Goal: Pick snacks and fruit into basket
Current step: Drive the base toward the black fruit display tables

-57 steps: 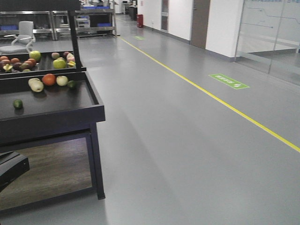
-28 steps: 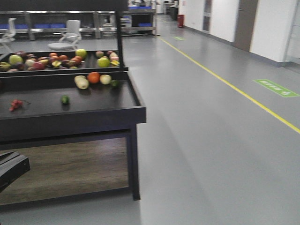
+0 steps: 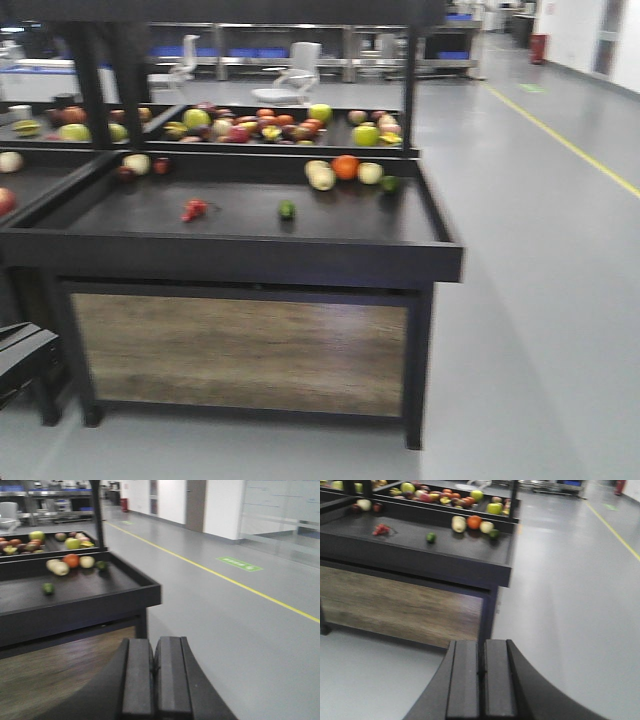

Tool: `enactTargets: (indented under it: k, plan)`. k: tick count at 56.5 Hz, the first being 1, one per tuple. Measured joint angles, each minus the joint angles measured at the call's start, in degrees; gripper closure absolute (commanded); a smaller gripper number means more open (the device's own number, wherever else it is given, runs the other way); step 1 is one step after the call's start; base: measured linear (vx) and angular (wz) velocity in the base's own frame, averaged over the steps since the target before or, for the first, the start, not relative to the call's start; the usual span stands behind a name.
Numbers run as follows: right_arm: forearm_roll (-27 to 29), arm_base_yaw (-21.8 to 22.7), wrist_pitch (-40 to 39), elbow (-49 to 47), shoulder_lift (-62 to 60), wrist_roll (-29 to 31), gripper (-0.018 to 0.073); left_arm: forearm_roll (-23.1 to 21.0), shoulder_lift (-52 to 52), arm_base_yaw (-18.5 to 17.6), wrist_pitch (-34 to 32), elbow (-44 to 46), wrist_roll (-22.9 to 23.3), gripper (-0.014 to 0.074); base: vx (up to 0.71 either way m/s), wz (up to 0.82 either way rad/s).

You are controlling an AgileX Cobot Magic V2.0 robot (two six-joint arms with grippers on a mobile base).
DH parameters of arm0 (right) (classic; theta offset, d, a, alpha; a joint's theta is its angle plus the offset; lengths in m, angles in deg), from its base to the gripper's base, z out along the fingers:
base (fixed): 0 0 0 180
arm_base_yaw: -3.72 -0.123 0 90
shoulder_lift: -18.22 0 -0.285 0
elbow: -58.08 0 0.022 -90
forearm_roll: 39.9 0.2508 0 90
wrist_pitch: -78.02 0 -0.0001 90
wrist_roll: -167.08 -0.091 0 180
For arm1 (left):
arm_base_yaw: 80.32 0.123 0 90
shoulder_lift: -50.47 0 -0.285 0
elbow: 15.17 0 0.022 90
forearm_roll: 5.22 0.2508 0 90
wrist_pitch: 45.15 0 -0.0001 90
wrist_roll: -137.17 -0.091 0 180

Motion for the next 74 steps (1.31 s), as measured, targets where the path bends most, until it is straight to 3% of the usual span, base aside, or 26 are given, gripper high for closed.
enactTargets:
  k: [45, 74]
  plan:
    - [0.0, 0.0, 0.0, 0.0, 0.0, 0.0, 0.0568, 0.0, 0.0, 0.0, 0.0, 0.0, 0.0, 0.0594, 0.18, 0.47]
    - [0.0, 0.0, 0.0, 0.0, 0.0, 0.0, 0.0568, 0.0, 0.0, 0.0, 0.0, 0.0, 0.0, 0.0594, 0.32, 0.06]
